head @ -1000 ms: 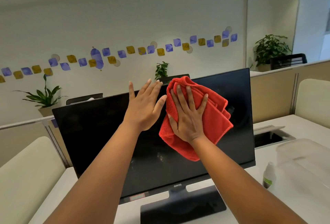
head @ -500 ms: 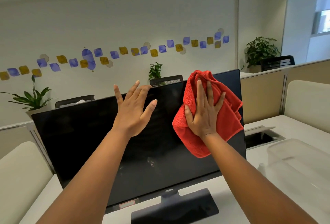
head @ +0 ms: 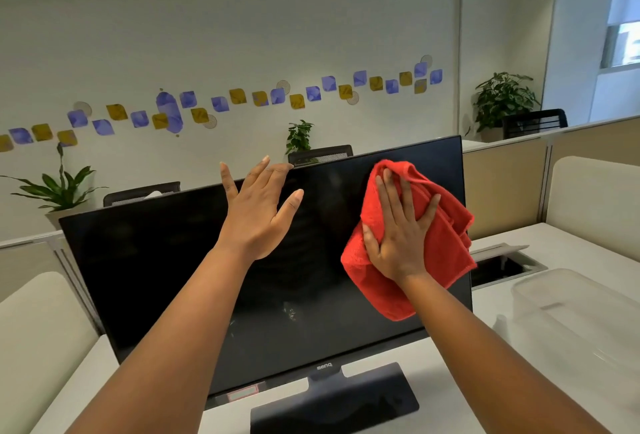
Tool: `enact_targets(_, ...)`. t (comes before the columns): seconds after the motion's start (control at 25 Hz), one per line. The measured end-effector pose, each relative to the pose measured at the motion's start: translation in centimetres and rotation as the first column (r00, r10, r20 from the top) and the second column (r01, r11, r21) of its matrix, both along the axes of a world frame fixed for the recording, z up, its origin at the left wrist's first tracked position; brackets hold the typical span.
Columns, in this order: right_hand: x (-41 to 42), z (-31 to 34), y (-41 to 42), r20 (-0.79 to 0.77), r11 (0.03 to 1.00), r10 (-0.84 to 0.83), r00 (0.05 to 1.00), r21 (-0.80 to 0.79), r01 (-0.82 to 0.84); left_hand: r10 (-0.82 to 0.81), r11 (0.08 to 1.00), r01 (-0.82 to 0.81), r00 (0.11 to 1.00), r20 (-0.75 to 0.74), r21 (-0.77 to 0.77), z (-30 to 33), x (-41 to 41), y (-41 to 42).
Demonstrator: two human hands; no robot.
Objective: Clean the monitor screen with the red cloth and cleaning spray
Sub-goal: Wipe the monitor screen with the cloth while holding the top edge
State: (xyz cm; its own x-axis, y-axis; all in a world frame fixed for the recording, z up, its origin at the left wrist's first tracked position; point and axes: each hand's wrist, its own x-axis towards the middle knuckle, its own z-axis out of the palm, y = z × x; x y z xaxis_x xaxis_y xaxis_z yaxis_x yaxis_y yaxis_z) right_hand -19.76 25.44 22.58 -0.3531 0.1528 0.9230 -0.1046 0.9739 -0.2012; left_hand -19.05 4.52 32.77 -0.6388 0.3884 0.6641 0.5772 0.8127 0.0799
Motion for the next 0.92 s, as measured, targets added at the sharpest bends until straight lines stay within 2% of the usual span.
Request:
enact_targets(0.16, 0.4, -0.6, 2.7, -0.007, 0.952, -0.059, 0.998, -0.3, 0.055, -0.007, 1.0, 0.008, 1.0, 0.009, -0.022, 0.1, 0.0, -0.4)
enact_targets(0.28, -0.3, 2.2, 2.7, -0.03, 0.912, -0.077, 0.997, -0.407, 0.058, -0.018, 1.0, 0.018, 1.0, 0.002, -0.021, 0.0, -0.1, -0.4)
enact_targets(0.4, -0.9, 4.4, 1.0, -0.044, 0.922, -0.079, 0.996, -0.384, 0.056, -0.019, 1.0, 0.019, 1.0, -0.004, -0.008, -0.1, -0.2, -0.4)
enact_targets(0.6, -0.6, 2.2, -0.4, -0.022, 0.995, -0.015, 1.0, -0.1, 0.013, -0.013, 1.0, 0.013, 1.0, -0.013, -0.015, -0.1, -0.1, -0.3)
enact_targets(0.68, -0.2, 0.6, 0.4, -0.016, 0.998, -0.028, 0.999, -0.062, 0.027, -0.015, 1.0, 0.015, 1.0, -0.011, -0.02, -0.2, -0.1, -0.2)
enact_targets(0.8, 0.1, 0.2, 2.3, 0.003, 0.982, -0.068, 0.998, -0.175, 0.068, -0.008, 1.0, 0.008, 1.0, 0.0, -0.02, -0.1, -0.1, -0.3)
enact_targets(0.92, -0.4, 2.4, 2.8, -0.012, 0.902, -0.101, 0.995, -0.422, 0.086, -0.015, 1.0, 0.015, 1.0, 0.02, -0.015, 0.0, -0.1, -0.3)
